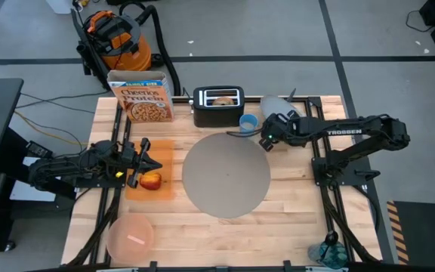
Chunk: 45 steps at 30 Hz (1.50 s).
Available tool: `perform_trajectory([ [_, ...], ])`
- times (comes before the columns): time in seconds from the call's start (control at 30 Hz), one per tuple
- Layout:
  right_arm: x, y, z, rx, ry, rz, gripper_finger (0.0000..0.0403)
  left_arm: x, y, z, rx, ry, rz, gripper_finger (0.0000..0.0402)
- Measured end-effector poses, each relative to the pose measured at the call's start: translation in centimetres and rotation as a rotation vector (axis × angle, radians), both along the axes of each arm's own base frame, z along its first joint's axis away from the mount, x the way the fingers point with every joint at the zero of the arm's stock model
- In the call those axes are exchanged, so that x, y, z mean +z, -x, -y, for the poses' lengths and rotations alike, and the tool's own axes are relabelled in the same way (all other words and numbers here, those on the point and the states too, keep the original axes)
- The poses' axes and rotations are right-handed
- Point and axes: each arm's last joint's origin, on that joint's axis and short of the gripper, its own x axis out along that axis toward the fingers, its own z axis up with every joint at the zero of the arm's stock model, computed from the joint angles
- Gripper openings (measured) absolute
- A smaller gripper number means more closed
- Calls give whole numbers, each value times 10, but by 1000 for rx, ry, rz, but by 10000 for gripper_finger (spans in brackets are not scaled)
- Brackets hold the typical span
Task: Arrange a breakfast setting
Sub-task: Put the blue plate on the table to the bottom left of the gray table mat
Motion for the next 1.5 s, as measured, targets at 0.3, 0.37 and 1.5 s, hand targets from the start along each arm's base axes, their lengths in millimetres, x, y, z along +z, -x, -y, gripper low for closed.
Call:
perform_trajectory([
  [0.3,41,-13,0,69,140,13,18,0,0,0,0,0,0,16],
  [0.37,52,-17,-6,115,152,22,18,0,0,0,0,0,0,16],
  [1.5,1,-87,-265,1644,68,85,18,0,0,0,0,0,1,16],
])
